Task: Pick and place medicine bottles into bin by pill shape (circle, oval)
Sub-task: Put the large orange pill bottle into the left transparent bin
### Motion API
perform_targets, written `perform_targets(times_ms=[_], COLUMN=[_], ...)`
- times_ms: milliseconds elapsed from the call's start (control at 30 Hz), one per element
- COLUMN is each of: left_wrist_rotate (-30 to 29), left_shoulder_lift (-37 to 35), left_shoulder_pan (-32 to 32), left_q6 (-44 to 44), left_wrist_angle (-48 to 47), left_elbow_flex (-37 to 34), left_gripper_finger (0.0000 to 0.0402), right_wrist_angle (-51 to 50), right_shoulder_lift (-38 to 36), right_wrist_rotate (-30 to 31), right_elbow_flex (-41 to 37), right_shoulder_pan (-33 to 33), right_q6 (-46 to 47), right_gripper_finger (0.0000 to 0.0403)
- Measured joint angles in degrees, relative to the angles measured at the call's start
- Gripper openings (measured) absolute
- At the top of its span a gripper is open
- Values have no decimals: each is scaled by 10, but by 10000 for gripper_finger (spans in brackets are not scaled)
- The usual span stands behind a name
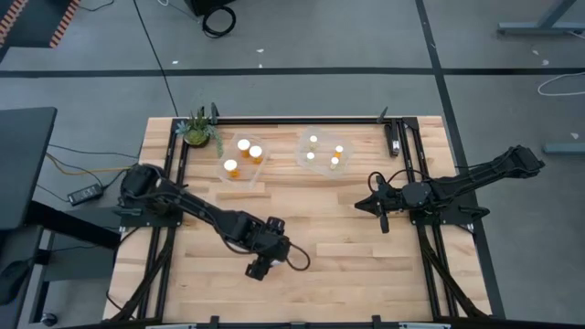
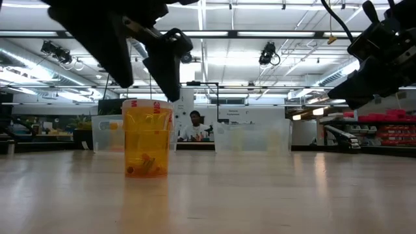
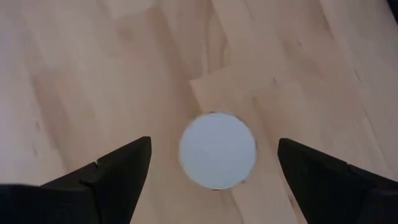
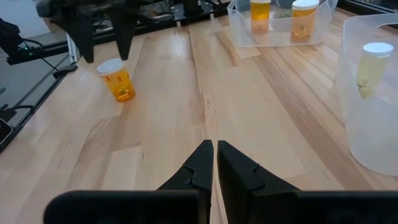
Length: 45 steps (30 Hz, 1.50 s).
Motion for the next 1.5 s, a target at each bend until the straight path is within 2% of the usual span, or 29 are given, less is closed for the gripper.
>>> perform_targets(times_ms=[633,1033,1500], left_wrist_rotate=[-30,-31,-31], left_shoulder_lift=[48,53,53], left_shoulder_pan=[-16,-16,-14], left_q6=[78,81,104], left_wrist_angle=[21,22,21], left_elbow_flex=[-1,-1,-1], left_gripper_finger=[355,351,260], right_wrist_angle=[-6,-10,-9], right_shoulder_lift=[0,0,0], right_wrist_rotate=[0,0,0], right_elbow_flex=[0,0,0], right_shoulder_pan=[0,0,0], right_q6=[0,0,0], right_gripper_finger=[31,31,31])
